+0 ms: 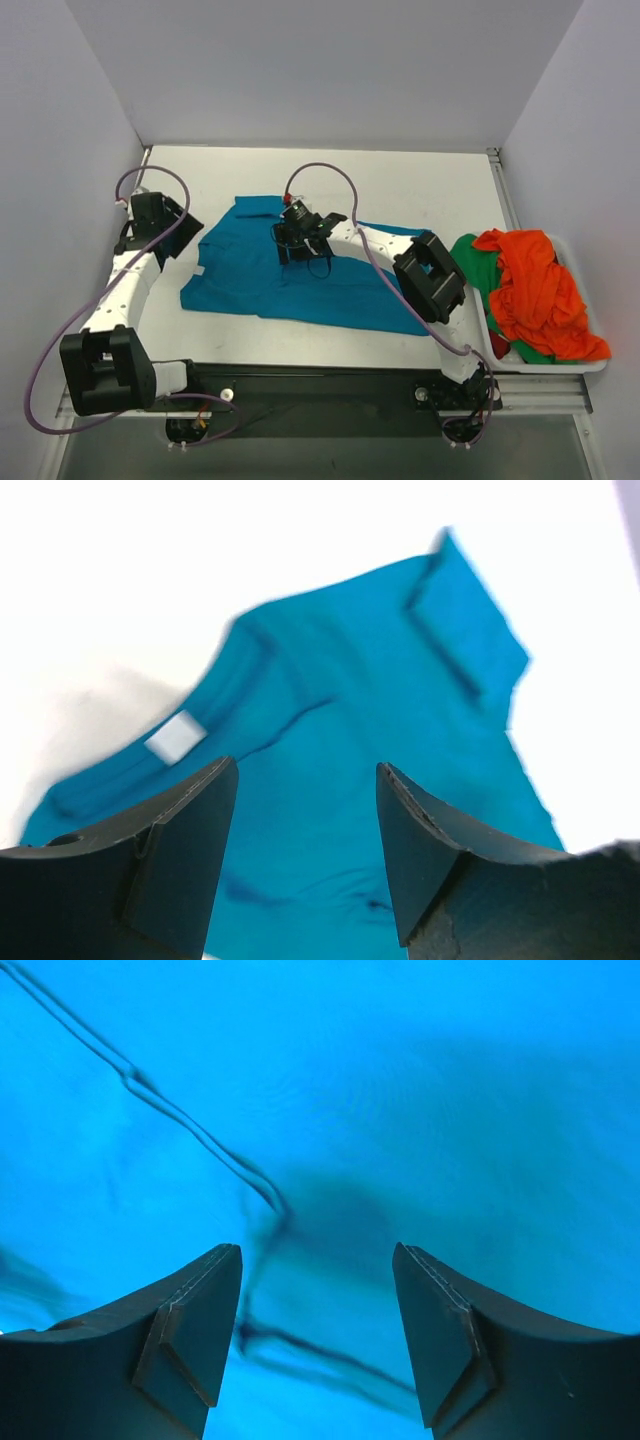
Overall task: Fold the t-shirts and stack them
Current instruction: Grap the side of the flattened tshirt furthest away from the robot with both arms
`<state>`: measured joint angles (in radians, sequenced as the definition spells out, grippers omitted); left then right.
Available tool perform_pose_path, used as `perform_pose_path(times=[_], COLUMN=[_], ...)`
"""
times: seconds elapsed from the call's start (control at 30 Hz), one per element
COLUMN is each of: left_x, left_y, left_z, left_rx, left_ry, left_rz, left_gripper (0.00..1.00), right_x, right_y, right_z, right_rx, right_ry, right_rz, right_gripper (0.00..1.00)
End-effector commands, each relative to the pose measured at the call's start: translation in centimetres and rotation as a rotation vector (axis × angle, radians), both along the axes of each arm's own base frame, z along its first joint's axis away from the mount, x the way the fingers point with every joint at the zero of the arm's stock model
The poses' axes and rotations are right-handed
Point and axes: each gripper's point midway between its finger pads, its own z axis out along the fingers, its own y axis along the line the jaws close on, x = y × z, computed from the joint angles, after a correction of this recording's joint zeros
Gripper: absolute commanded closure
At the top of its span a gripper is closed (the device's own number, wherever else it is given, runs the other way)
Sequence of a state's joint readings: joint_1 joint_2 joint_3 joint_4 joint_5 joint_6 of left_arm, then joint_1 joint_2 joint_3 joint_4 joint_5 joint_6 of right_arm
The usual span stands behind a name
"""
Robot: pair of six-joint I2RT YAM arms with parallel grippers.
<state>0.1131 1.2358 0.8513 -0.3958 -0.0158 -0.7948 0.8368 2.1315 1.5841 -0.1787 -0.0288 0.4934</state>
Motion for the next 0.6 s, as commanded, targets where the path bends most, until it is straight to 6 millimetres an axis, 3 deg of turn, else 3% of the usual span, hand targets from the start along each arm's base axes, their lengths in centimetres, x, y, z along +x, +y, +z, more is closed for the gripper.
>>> perform_pose_path(times=[0.0,0.03,0.07,0.1,0.13,0.17,0.2,0.23,0.27,0.3,0.33,0.37,0.4,0.43,0.47,0.5,0.57], left_x=[5.2,6.4,7.3,8.6,10.4,11.6,12.8,14.4,15.4,16.5,18.3,19.1,19.6,20.3,21.6,22.1,22.5], left_y=[-2.3,-2.9,-3.2,-4.2,-4.5,-4.2,-5.4,-5.9,-5.8,-6.1,-6.7,-6.7,-6.8,-7.1,-7.4,-7.6,-7.7], left_z=[4.3,4.8,4.8,3.4,5.1,5.2,3.5,5.1,4.8,2.4,4.4,3.5,0.8,0.4,1.2,-0.8,-2.1], left_rx=[0.008,0.027,0.040,0.041,0.050,0.078,0.090,0.120,0.147,0.155,0.181,0.202,0.214,0.233,0.243,0.249,0.266], left_ry=[-0.146,-0.173,-0.168,-0.130,-0.166,-0.169,-0.131,-0.159,-0.149,-0.098,-0.132,-0.104,-0.031,-0.020,-0.044,-0.008,0.030], left_rz=[-0.140,-0.177,-0.192,-0.225,-0.241,-0.250,-0.277,-0.290,-0.284,-0.298,-0.326,-0.331,-0.345,-0.368,-0.376,-0.392,-0.412], left_gripper=[0.32,0.32,0.31,0.31,0.31,0.31,0.31,0.31,0.32,0.32,0.32,0.33,0.34,0.35,0.36,0.37,0.41], right_x=[0.8,0.9,0.4,0.3,0.2,-0.2,-0.3,-0.5,-0.9,-1.0,-1.1,-1.1,-1.3,-1.2,-1.1,-1.2,-0.9], right_y=[-2.1,-2.7,-3.5,-3.9,-4.4,-5.5,-6.0,-6.6,-7.6,-8.2,-8.7,-9.1,-10.3,-11.0,-11.6,-12.1,-14.0], right_z=[5.1,6.1,5.5,5.7,6.7,6.1,6.4,7.2,6.6,6.6,7.6,7.7,7.0,7.9,7.9,8.0,8.2], right_rx=[0.023,0.034,0.022,0.020,0.033,0.007,0.006,0.018,0.002,0.001,0.022,0.032,0.021,0.041,0.044,0.056,0.066], right_ry=[-0.094,-0.108,-0.096,-0.099,-0.113,-0.111,-0.119,-0.131,-0.123,-0.120,-0.131,-0.128,-0.113,-0.123,-0.120,-0.112,-0.108], right_rz=[-0.068,-0.091,-0.102,-0.115,-0.126,-0.142,-0.153,-0.161,-0.178,-0.189,-0.201,-0.210,-0.229,-0.244,-0.260,-0.266,-0.306], right_gripper=[0.37,0.37,0.37,0.37,0.37,0.37,0.37,0.37,0.37,0.37,0.38,0.38,0.38,0.38,0.38,0.38,0.39])
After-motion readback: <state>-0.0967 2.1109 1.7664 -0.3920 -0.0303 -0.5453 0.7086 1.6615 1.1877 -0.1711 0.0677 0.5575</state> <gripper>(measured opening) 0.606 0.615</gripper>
